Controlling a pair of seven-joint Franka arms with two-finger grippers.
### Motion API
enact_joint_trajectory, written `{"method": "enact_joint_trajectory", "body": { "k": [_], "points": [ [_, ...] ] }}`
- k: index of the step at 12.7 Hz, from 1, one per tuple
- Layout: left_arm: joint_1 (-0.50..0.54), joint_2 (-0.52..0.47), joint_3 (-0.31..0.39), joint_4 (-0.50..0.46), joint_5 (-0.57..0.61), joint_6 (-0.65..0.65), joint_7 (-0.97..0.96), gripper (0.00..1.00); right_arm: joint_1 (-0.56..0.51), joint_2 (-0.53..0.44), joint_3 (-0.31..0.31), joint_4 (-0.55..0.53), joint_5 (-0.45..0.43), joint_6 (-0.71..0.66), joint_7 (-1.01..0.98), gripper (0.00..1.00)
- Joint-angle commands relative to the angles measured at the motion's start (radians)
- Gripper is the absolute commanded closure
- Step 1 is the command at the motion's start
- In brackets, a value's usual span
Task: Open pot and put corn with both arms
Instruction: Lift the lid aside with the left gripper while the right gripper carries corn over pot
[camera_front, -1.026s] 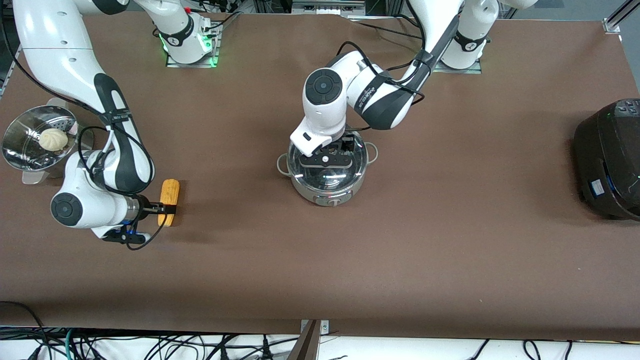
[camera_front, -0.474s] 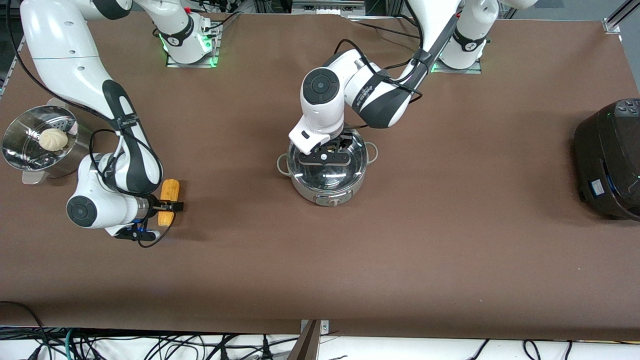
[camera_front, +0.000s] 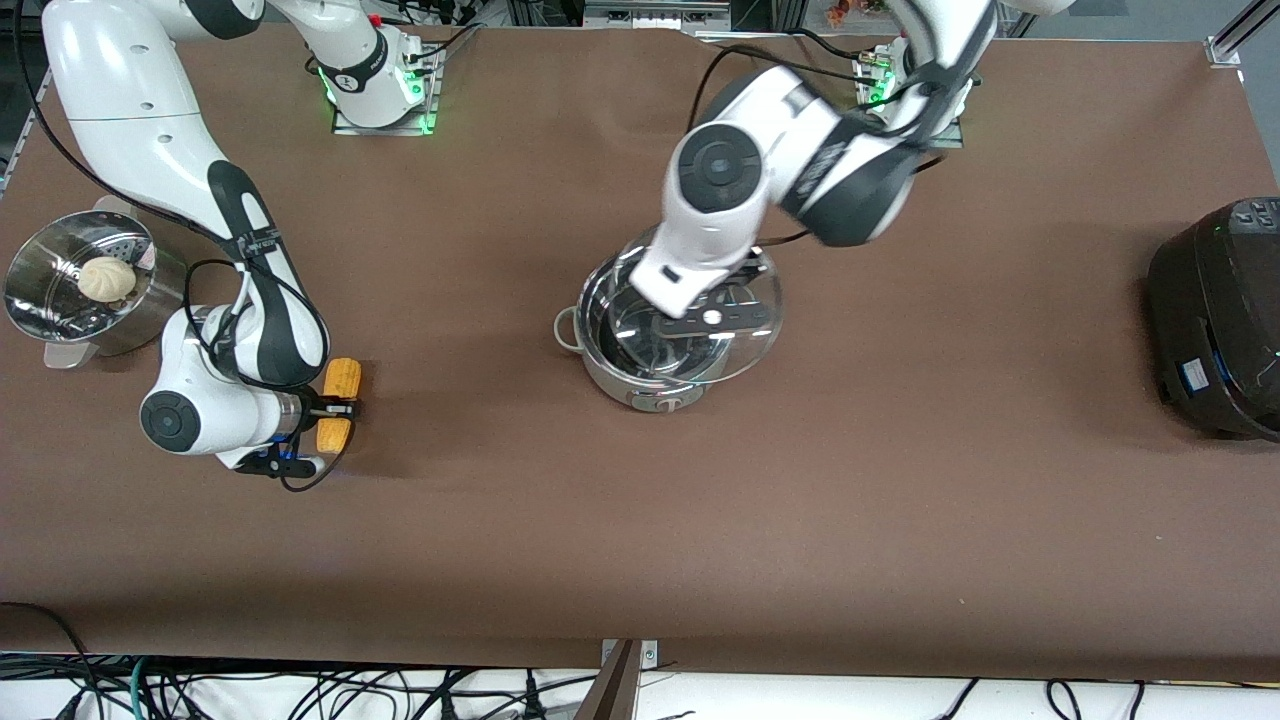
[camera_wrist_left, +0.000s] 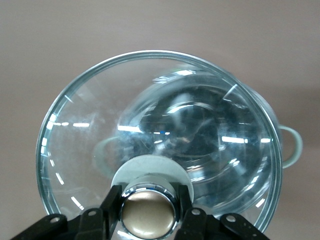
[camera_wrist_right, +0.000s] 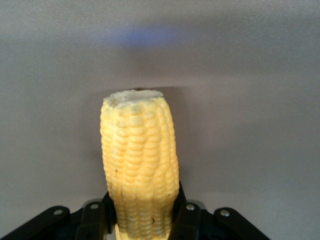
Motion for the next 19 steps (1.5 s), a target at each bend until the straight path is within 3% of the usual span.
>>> {"method": "enact_joint_trajectory", "body": {
  "k": [1,3,5,7,8,11,15,16,17,19],
  "points": [
    [0.106,-0.075,0.003,0.051,0.038,-0.177,0.136,1.00,-0.004,-0.073,0.049,-0.010,0.013,-0.048,0.008,1.00],
    [0.231,-0.128,0.002,0.001,0.062,-0.248,0.364,1.00,-0.004,-0.197,0.141,0.003,0.011,-0.168,0.090,1.00],
    [0.351,-0.130,0.000,-0.045,0.098,-0.238,0.586,1.00,-0.001,-0.285,0.278,0.039,0.006,-0.242,0.224,1.00],
    [0.416,-0.129,0.000,-0.149,0.154,-0.135,0.713,1.00,0.004,-0.291,0.424,0.106,0.000,-0.276,0.319,1.00],
    [0.457,-0.136,-0.003,-0.218,0.157,-0.066,0.761,1.00,0.036,-0.285,0.466,0.134,-0.003,-0.274,0.387,1.00],
    [0.543,-0.134,-0.004,-0.471,0.157,0.242,0.843,1.00,0.236,-0.209,0.460,0.215,-0.006,-0.222,0.588,1.00],
    [0.580,-0.119,-0.004,-0.795,0.157,0.735,0.867,1.00,0.373,-0.104,0.460,0.224,-0.093,-0.106,0.741,1.00],
    [0.580,-0.105,-0.004,-0.820,0.157,0.791,0.866,0.77,0.375,-0.075,0.460,0.224,-0.111,-0.090,0.743,1.00],
    [0.579,-0.110,-0.004,-0.815,0.157,0.792,0.869,0.01,0.375,-0.046,0.459,0.224,-0.122,-0.076,0.743,1.00],
    [0.571,-0.193,-0.009,-0.782,0.157,0.685,0.861,0.00,0.383,0.001,0.459,0.224,-0.145,-0.021,0.745,1.00]
  ]
}}
